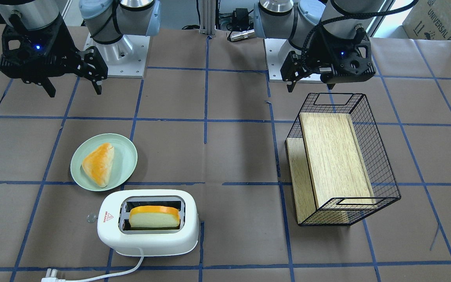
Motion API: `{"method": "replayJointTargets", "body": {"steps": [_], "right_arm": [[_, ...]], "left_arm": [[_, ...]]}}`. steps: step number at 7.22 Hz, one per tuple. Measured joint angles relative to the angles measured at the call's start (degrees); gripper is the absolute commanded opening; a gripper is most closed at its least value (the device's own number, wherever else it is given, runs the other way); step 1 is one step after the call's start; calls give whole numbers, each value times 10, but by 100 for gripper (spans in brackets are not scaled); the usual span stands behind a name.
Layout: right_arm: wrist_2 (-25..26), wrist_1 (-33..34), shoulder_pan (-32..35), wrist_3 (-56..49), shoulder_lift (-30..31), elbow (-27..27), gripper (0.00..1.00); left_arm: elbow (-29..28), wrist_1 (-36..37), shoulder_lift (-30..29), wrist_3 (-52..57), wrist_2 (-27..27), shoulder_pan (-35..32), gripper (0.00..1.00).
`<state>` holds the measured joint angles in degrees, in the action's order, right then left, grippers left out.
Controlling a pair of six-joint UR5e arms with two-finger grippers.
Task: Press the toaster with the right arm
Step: 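Move the right gripper toward the toaster's side lever while the left holds still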
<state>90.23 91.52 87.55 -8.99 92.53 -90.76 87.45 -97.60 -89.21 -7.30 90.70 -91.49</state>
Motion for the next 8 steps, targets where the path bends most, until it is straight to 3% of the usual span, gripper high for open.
{"method": "replayJointTargets", "body": {"steps": [2, 4, 5, 8], "right_arm": [[-5, 14, -4, -2, -14, 3, 95], [-27, 22, -12, -12, -24, 8, 22], [-63, 24, -32, -38, -37, 24, 3], [-179, -18, -118, -138, -102, 82, 3]], "left_arm": [[0, 0, 0, 0, 0, 0, 100], [0, 0, 0, 0, 0, 0, 100], [0, -1, 0, 0, 0, 0, 100], [0, 0, 0, 0, 0, 0, 100]]}}
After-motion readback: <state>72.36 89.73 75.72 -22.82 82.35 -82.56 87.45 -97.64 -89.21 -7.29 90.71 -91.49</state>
